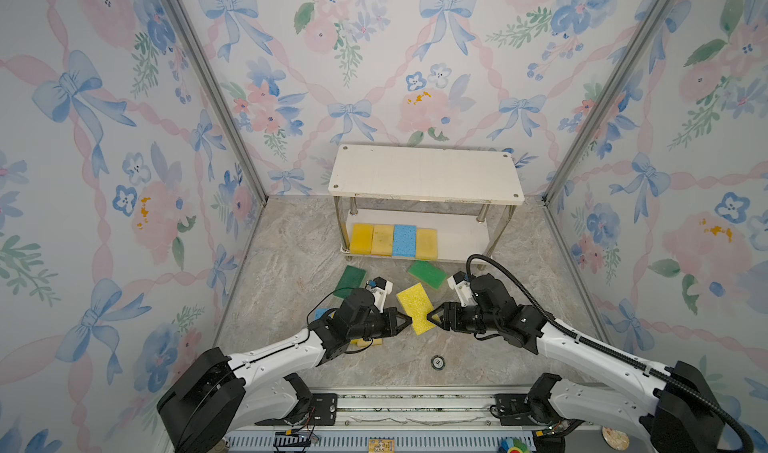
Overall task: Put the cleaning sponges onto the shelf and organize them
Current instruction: 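Hold the yellow sponge with the left gripper while the right gripper grasps it, then carry the yellow sponge toward the shelf with the right gripper while the left releases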
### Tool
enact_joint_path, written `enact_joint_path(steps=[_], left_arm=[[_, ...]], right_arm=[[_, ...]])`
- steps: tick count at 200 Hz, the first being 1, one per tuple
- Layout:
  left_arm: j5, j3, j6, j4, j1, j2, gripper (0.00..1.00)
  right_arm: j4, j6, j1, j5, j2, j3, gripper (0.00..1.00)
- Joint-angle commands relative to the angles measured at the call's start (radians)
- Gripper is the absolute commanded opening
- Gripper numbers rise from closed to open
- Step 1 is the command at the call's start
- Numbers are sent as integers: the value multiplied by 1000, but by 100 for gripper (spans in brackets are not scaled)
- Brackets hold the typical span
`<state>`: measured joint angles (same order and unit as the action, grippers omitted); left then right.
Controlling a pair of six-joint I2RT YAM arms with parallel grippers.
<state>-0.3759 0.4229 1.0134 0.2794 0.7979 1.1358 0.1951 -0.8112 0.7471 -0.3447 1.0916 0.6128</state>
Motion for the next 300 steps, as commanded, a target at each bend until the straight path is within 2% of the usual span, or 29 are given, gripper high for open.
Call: enact_joint_path(steps=[1,37,67,112,139,168,184,200,222,239,265,285,300], left_arm=[[-16,7,-18,4,-9,-21,0],[-21,7,-18,4,-11,-21,0],[-21,6,-18,4,-12,-21,0],[-15,-4,-13,3,-20,-33,0],[-19,-6,-10,3,-20,-31,0],[-21,-2,-9,6,-20,-33,0],[-19,-2,-6,5,-22,-40,0],[-20,-11,3,3,-35,-58,27],[-14,-19,-1,-28,-72,-114,40],[11,-18,-17,-88,-113,-182,52],[72,-14,-65,-219,-194,-308,62],[119,-8,-98,-335,-268,-403,69],[146,-12,-109,-407,-320,-473,72]], right_arm=[[-32,8,6,-4,8,-8,62],[-47,4,4,-14,-5,-19,63],[-89,-19,5,-39,-29,-34,53],[-34,-26,5,-11,-99,-46,41],[-35,-41,7,7,-131,-66,26],[-42,-51,16,30,-126,-63,2],[-39,-52,21,45,-121,-56,0],[-24,-58,24,77,-133,-49,0],[35,-76,22,168,-185,-34,0],[151,-100,15,315,-237,4,0],[286,-128,8,545,-268,77,0],[276,-118,-17,620,-244,113,0],[247,-97,-49,636,-206,139,0]])
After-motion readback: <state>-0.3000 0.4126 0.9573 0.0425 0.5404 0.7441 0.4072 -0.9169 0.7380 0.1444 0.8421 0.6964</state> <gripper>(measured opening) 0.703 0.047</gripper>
